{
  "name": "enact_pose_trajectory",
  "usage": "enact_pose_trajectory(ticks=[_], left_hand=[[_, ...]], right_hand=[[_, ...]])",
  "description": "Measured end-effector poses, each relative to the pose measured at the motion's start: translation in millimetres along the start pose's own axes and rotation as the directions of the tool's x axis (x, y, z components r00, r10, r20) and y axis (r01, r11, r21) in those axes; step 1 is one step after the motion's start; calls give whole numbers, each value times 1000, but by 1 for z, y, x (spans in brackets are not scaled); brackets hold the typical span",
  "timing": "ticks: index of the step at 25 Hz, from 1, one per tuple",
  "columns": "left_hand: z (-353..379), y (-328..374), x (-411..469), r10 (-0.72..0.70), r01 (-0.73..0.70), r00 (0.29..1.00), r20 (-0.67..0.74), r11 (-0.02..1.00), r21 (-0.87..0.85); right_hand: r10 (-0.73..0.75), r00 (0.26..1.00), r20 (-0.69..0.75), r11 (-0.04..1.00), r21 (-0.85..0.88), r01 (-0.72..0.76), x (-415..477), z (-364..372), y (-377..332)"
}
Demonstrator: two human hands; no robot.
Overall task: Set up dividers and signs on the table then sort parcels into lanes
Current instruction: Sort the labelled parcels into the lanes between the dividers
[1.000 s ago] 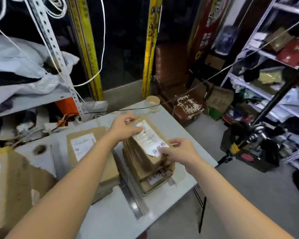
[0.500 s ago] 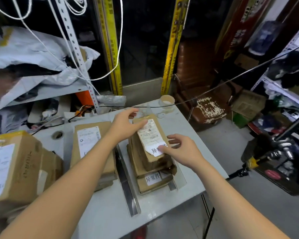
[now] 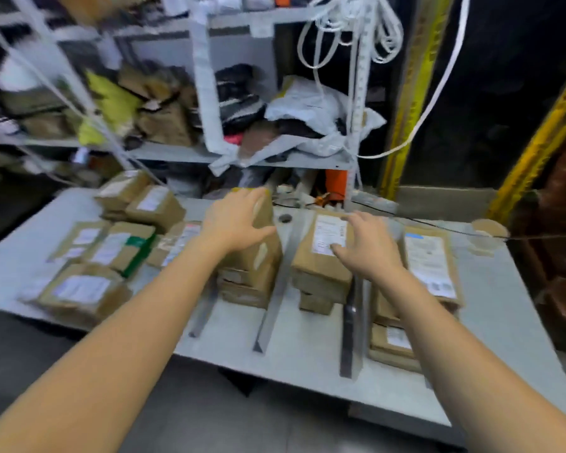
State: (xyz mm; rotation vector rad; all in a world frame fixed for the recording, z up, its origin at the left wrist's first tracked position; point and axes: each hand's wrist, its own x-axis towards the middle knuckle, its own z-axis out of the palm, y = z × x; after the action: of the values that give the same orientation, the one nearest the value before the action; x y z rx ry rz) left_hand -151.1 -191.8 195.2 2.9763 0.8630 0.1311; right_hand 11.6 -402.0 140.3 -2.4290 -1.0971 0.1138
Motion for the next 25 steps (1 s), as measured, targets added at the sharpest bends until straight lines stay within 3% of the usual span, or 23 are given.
enact_pose_trajectory(ticks=[4, 10, 17, 22, 25], left_hand=[[2, -100, -47, -182, 182, 983, -14, 983, -12], [6, -279, -99, -342, 342, 940, -15, 940, 7], [23, -456, -126, -444, 449, 887, 125, 893, -11], [75, -527, -119, -469, 504, 849, 242, 857, -107], [113, -554, -114, -485, 573, 792, 371, 800, -178]], right_hand=[[-180, 982, 63, 984, 8, 180, 27, 47, -98], [-293, 949, 116, 956, 42, 290, 56, 130, -260], [-273, 935, 229, 962, 33, 273, 83, 223, -400], [-244, 913, 326, 969, 55, 240, 108, 300, -447], [-222, 868, 444, 975, 86, 206, 122, 356, -455]])
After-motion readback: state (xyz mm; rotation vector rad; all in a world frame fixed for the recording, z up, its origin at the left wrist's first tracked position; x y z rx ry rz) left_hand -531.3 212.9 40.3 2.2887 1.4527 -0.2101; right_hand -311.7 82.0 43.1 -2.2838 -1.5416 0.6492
